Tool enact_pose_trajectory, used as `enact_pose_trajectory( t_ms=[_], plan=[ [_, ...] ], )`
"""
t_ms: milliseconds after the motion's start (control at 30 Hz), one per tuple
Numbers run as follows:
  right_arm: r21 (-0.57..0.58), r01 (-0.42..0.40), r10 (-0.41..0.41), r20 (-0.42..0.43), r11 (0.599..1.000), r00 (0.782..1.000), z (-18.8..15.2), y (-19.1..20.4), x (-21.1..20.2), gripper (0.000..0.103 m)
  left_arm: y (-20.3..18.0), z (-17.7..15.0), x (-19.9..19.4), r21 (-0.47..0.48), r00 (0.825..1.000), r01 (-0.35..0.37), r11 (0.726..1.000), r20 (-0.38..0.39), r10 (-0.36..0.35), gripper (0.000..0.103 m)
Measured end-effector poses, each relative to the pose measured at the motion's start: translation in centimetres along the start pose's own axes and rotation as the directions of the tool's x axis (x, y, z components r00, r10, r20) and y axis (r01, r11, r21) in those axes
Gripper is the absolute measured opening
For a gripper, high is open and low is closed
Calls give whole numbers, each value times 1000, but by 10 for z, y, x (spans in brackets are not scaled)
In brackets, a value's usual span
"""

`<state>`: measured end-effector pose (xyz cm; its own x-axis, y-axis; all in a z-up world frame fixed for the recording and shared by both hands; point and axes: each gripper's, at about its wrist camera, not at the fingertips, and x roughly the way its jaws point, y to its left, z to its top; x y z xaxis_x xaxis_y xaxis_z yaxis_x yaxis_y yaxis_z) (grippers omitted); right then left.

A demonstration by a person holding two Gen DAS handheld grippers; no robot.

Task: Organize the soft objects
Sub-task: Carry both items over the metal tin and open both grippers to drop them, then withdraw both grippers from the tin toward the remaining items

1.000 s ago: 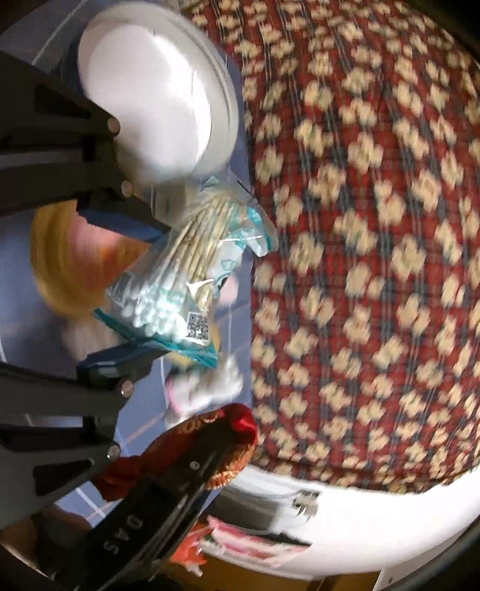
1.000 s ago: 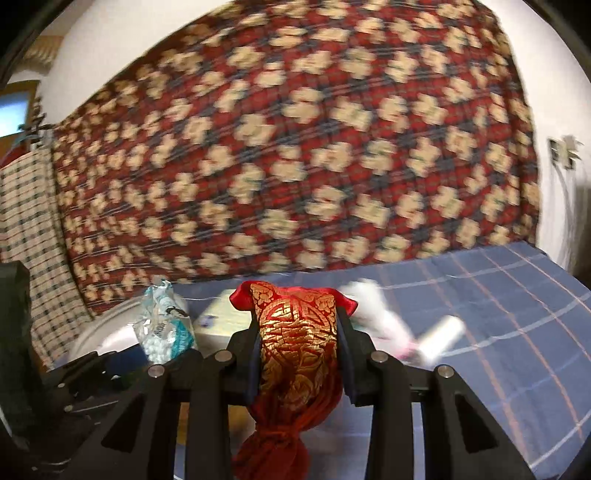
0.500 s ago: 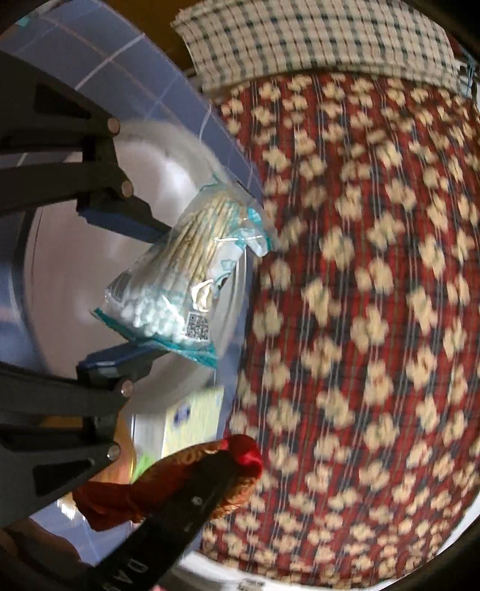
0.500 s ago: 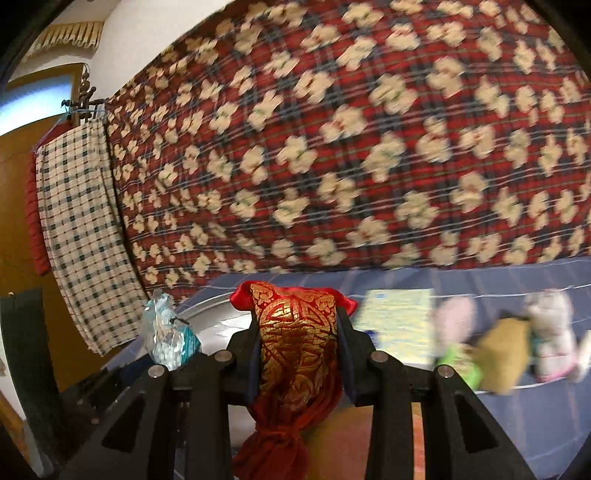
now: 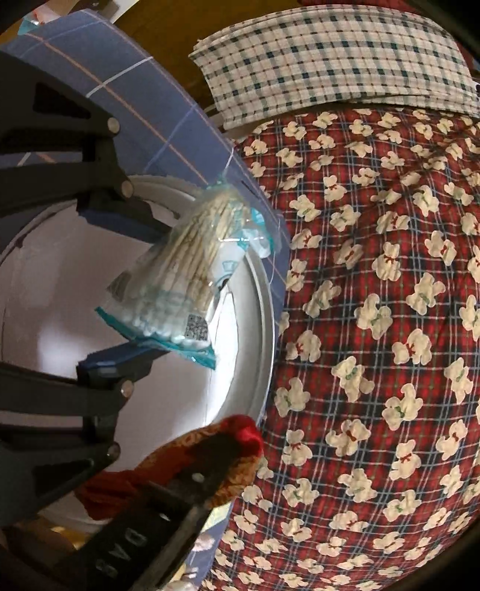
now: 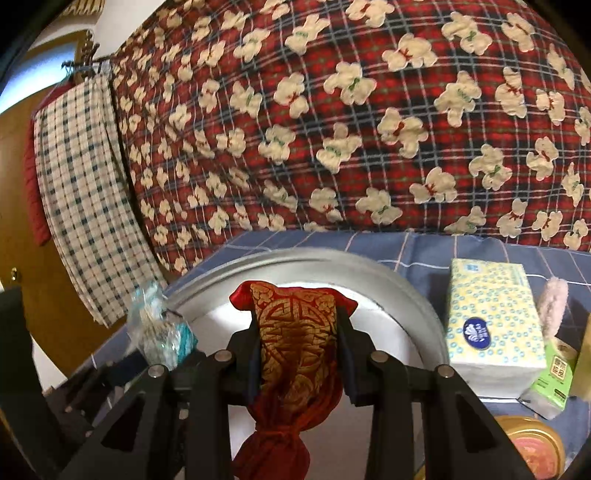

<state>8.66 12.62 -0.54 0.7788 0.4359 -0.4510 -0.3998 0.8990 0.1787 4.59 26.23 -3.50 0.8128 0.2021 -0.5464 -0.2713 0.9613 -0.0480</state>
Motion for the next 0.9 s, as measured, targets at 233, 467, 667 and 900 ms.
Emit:
enact_pose_trajectory(
  t_ms=[233, 467, 667, 900],
  plan=[
    [-17, -28, 28, -16, 999, 999, -2, 2, 2, 51, 0, 2, 3, -15, 1000, 4, 1000, -5, -4, 58],
    [-69, -30, 34, 55, 997, 998, -2, 13, -15, 78, 4, 0, -14, -82, 995, -44, 996, 87, 51, 103],
    [-84, 1, 8, 106, 996, 994, -2, 14, -28, 79, 15, 1, -22, -169, 985, -104, 980, 122, 126, 103],
    [-57, 67, -57, 156, 996, 986, 0, 3, -41, 79, 12, 0, -28, -164, 977, -117, 980, 155, 143, 103]
  ],
)
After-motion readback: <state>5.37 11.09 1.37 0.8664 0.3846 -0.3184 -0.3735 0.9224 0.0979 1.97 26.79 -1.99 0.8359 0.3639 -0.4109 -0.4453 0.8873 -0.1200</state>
